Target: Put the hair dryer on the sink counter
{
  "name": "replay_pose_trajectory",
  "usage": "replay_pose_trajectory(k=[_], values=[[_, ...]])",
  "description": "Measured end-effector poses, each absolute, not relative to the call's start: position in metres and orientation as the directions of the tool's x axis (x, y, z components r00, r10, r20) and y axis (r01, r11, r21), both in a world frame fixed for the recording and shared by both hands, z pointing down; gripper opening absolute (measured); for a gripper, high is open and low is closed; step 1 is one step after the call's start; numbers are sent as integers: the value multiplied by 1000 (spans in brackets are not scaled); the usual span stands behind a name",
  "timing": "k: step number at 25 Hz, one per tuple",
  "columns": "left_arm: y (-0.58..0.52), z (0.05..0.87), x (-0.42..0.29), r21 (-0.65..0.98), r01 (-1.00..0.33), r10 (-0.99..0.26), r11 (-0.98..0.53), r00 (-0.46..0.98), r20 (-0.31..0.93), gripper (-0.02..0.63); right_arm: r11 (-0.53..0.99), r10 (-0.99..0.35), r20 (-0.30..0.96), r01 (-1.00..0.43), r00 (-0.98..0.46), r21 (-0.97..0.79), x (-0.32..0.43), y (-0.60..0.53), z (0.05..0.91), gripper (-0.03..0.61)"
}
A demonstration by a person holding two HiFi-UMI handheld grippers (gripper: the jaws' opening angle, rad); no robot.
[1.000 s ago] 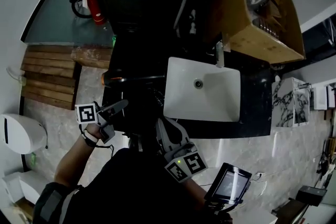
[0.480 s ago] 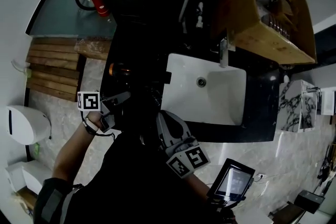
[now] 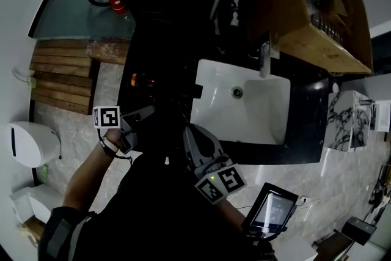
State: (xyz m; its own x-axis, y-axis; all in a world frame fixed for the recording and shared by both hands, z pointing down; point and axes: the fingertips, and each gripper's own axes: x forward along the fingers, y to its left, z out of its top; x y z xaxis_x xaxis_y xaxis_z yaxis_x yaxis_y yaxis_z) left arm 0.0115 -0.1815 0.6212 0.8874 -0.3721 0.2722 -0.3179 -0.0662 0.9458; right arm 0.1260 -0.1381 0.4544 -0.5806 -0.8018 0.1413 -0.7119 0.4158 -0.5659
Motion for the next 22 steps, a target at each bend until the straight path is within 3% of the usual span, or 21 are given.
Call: replay_pose_trajectory(k=[22], values=[[-179, 634, 9, 881, -460, -343, -110, 849, 401, 170, 391, -814, 152, -722, -561, -571, 108, -148, 457, -5]])
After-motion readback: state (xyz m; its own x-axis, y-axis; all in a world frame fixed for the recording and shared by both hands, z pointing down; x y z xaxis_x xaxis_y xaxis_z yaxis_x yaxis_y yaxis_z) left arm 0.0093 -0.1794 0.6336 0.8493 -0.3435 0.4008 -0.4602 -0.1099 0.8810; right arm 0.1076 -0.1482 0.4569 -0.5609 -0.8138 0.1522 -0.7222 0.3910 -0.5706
